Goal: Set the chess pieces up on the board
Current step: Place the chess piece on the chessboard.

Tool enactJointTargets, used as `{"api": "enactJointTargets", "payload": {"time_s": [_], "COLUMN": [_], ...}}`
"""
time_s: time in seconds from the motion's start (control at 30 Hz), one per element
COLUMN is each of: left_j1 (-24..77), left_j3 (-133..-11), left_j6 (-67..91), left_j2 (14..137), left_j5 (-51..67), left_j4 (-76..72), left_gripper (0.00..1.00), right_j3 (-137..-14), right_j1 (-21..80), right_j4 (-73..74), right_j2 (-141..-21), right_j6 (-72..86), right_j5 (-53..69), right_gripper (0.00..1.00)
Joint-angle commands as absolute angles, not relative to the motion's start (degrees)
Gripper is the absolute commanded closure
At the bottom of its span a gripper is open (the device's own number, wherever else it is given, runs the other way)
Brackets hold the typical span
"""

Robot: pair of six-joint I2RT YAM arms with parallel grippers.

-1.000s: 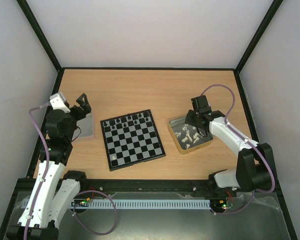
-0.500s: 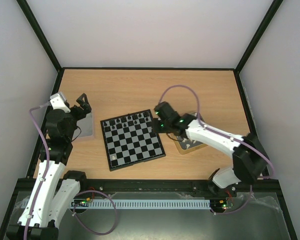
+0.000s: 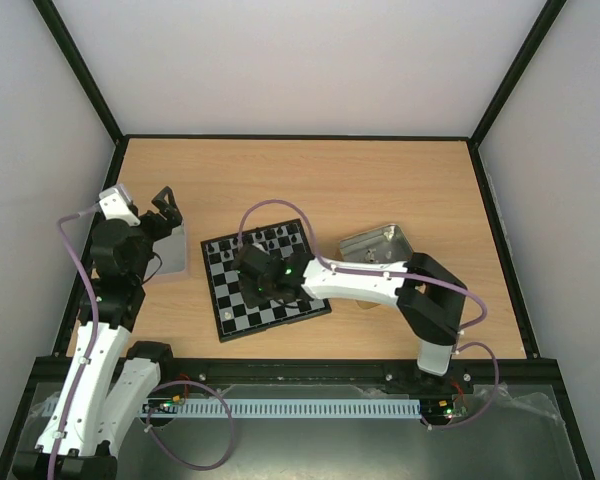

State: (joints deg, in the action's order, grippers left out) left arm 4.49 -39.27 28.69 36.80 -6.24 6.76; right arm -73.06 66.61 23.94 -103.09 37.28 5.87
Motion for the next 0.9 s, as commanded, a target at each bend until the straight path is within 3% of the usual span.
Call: {"api": "enactJointTargets", "payload": {"time_s": [0.0,0.87], "left_j1": [4.2,4.2], "left_j3": [-39.3,-39.3], "left_j6": [28.5,28.4], "left_j2": [36.3,35.8], "left_j5": [-6.9,-7.4], "left_j4": [5.6,5.9], "left_gripper": [0.00,0.00], "right_j3": [-76.8,-77.7], "right_j1": [68.3,70.7], "right_j4": [27.1,23.7], "right_j2": [-106.4,-111.9], "right_j6": [36.6,34.6], "right_j5": [2.8,9.0], "right_gripper": [0.98,0.98]}}
